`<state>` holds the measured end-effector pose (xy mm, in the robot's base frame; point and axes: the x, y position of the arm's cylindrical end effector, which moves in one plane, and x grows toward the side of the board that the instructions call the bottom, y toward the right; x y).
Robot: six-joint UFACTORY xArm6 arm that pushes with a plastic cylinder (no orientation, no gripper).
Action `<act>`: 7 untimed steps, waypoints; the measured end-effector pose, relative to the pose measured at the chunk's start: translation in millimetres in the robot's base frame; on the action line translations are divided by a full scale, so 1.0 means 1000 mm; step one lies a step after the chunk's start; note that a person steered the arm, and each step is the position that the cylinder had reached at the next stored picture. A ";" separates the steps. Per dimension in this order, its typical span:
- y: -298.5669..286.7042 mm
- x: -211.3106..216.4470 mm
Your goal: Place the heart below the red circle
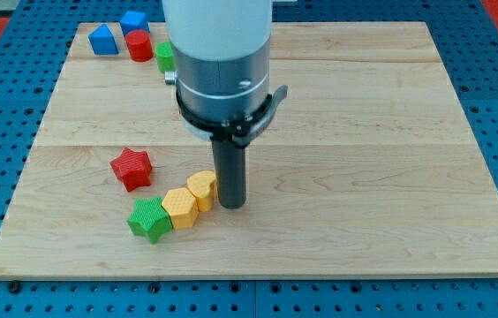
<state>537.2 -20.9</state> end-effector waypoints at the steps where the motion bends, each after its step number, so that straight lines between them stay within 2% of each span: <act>1: 0.023 0.001; 2: -0.015 0.003; 3: -0.042 -0.034; 4: -0.088 -0.043; 5: -0.109 -0.065; 6: -0.123 -0.124; 7: -0.150 -0.160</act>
<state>377.1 -171.1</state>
